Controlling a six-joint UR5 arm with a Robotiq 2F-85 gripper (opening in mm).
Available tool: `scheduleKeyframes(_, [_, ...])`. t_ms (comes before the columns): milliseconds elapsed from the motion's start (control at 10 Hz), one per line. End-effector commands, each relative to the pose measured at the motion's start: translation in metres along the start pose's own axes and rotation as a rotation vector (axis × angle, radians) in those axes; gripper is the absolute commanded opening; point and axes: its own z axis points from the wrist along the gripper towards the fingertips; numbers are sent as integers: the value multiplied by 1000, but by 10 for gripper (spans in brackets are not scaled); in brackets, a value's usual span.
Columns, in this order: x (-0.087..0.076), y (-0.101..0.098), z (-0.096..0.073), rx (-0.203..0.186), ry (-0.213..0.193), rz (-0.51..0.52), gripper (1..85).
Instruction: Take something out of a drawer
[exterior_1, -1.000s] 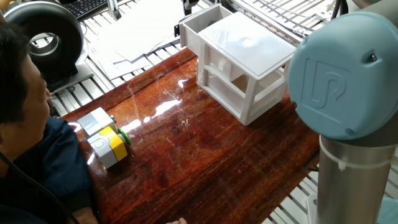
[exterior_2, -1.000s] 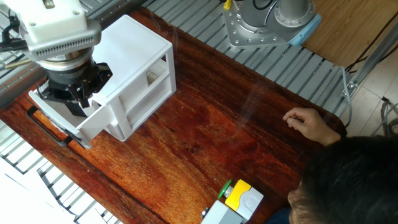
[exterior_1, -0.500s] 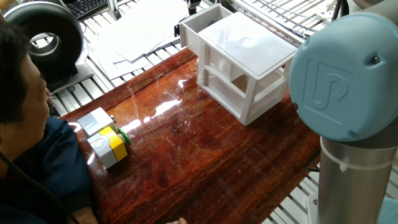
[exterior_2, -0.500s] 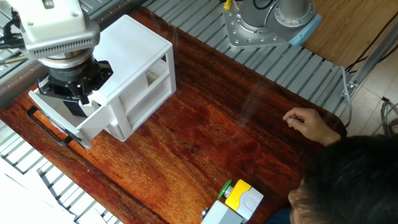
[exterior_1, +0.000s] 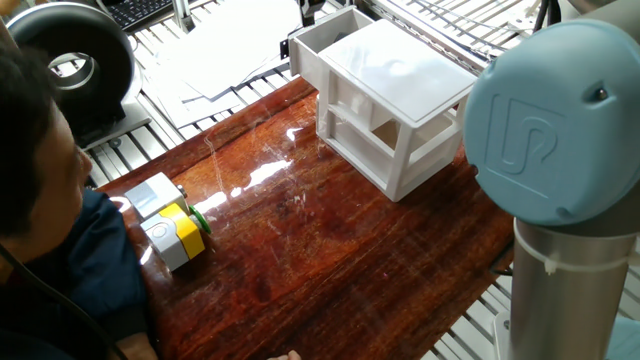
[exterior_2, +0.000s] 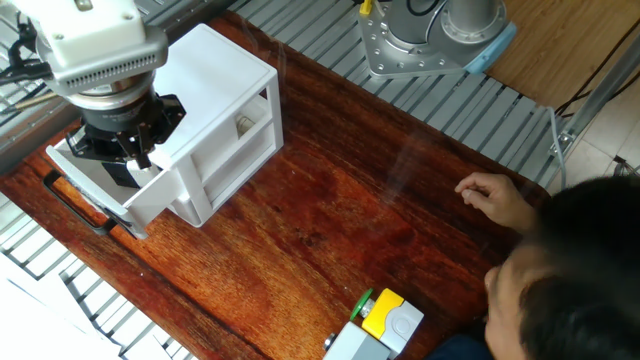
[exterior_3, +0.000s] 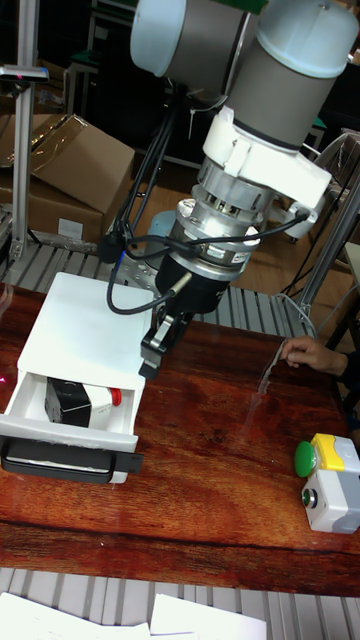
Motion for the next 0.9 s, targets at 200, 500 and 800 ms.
scheduleKeyframes(200, [1,-3,-1,11,1,-85,10])
scheduleKeyframes(500, [6,-28,16,52,23,-152,10])
scheduleKeyframes(800, [5,-42,30,76,21,-176,10])
